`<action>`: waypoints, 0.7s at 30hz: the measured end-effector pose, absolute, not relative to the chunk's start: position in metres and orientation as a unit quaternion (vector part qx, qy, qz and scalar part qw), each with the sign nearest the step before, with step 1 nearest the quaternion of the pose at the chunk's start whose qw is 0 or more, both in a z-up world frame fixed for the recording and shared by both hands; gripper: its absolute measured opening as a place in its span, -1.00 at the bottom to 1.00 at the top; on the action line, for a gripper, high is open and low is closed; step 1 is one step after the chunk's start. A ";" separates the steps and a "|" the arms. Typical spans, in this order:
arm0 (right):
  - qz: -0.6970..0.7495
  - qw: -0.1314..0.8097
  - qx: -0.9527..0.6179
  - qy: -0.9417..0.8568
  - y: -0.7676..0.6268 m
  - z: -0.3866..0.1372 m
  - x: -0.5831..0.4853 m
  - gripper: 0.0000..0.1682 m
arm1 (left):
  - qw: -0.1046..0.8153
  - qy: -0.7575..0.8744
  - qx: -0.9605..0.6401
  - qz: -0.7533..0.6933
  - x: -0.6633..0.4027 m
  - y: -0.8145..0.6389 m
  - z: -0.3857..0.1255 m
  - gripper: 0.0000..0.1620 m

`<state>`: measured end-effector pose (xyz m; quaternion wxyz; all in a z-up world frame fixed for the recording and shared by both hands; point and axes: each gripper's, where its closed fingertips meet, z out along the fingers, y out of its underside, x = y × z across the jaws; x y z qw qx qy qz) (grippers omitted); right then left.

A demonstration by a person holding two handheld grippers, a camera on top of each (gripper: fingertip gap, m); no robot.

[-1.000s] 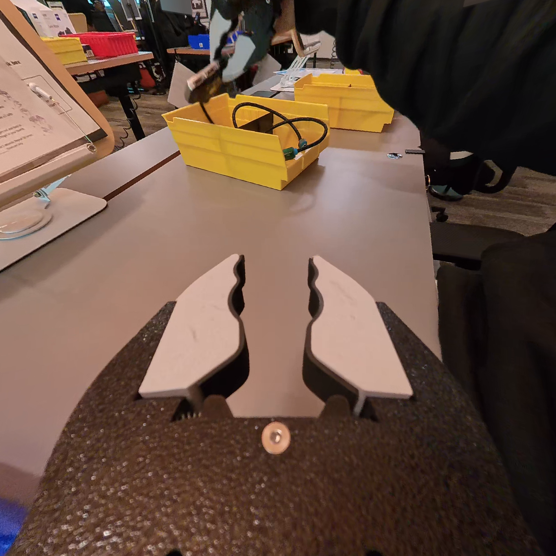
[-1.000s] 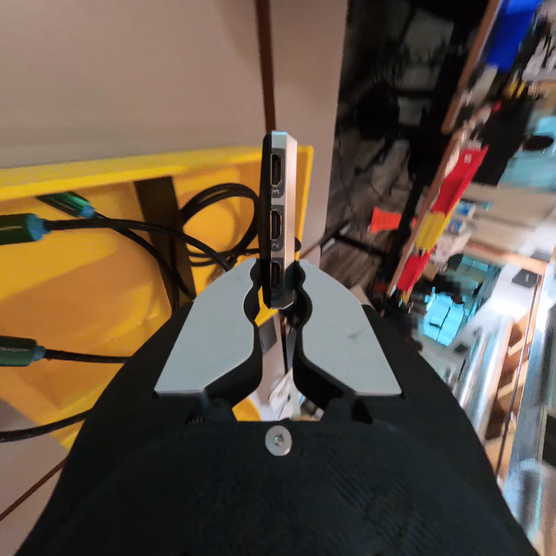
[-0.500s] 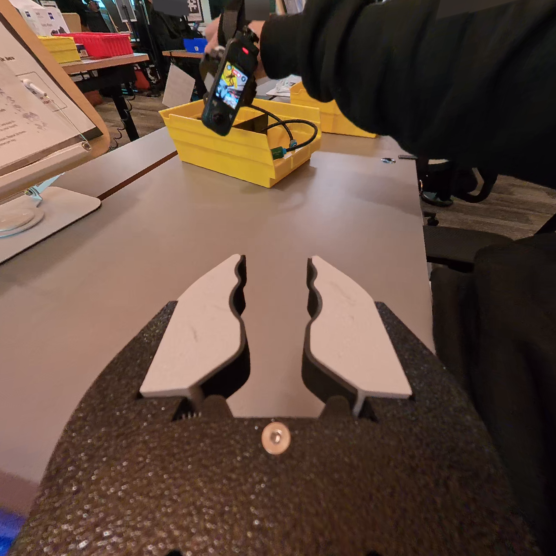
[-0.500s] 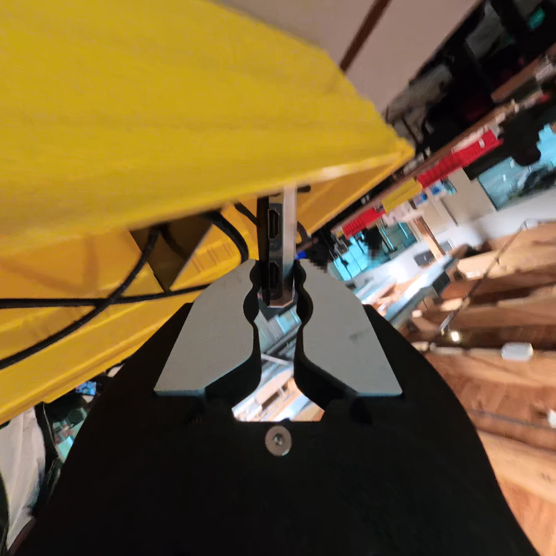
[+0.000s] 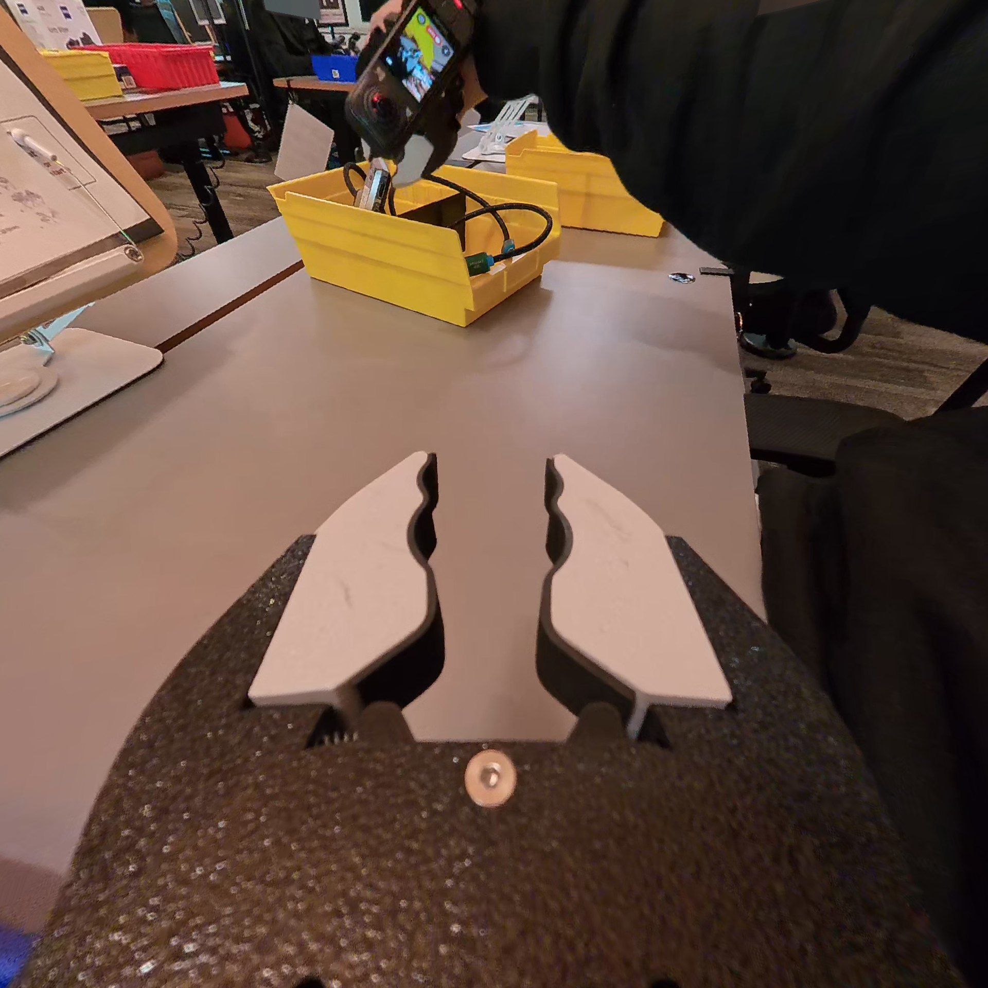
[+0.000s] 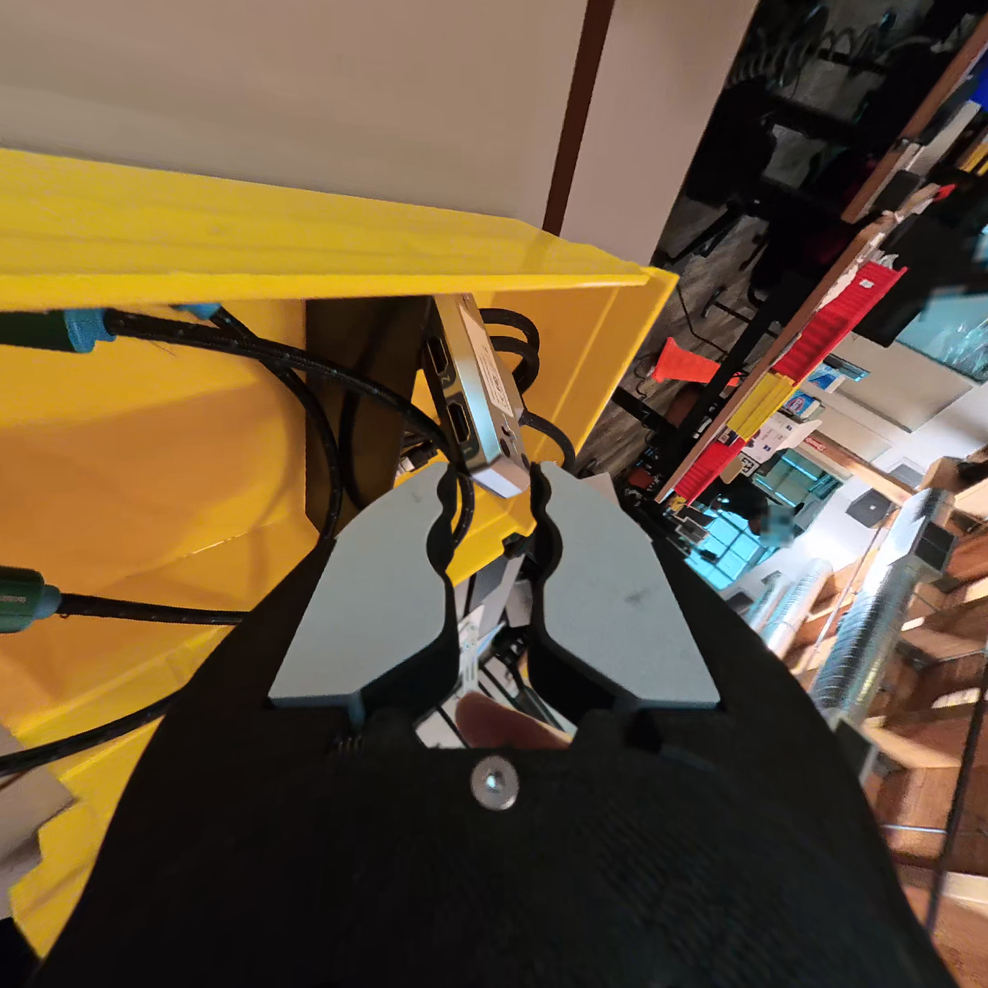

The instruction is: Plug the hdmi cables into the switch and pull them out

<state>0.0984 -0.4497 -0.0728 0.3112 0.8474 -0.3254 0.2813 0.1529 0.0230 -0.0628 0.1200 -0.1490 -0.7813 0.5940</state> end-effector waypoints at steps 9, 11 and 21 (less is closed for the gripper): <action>0.294 0.050 0.720 -0.626 -0.379 -0.066 0.087 -0.52 | 0.118 -0.788 -0.143 0.587 0.156 0.022 -0.067 -0.53; 0.319 0.003 0.658 -0.682 -0.360 -0.063 0.081 -0.35 | 0.108 -0.789 -0.139 0.589 0.160 0.023 -0.066 -0.53; 0.495 -0.154 0.682 -0.516 -0.233 -0.076 0.108 -0.11 | -0.039 -0.801 -0.024 0.598 0.240 0.073 -0.032 -0.52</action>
